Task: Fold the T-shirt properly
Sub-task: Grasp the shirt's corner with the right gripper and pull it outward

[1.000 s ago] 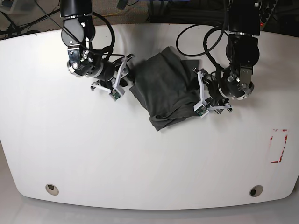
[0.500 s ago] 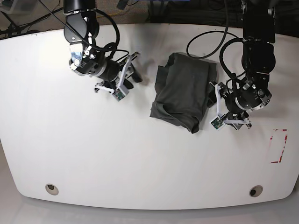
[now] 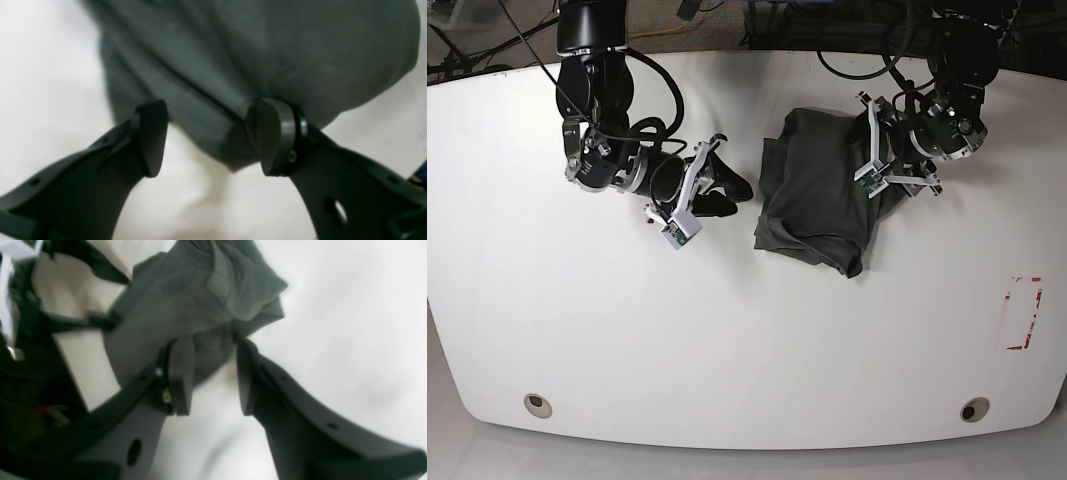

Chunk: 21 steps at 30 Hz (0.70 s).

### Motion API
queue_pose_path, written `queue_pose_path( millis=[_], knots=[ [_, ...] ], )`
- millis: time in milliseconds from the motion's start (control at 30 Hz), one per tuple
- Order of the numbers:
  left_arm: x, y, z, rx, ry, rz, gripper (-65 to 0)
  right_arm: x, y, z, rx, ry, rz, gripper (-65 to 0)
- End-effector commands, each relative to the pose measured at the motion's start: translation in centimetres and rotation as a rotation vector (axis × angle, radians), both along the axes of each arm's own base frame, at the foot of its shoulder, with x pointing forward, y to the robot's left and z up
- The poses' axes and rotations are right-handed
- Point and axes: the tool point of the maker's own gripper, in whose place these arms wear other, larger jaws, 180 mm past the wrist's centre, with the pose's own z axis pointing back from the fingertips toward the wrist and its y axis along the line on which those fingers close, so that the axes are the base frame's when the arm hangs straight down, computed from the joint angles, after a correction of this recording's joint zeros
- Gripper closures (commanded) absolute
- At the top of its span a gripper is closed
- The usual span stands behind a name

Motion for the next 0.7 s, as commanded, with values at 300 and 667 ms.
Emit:
queue_pose_path(
  millis=[300,667],
  knots=[
    [-1.1,-0.6,-1.1,-0.057,0.022,0.001,-39.0,1.3,6.3,2.4,0.153,0.003,0.103,-20.3],
    [-1.0,-0.6,-1.0,-0.057,0.017,0.001,-39.0,-0.5,8.6,-1.1,0.152,0.128,0.165,-20.3]
  ],
)
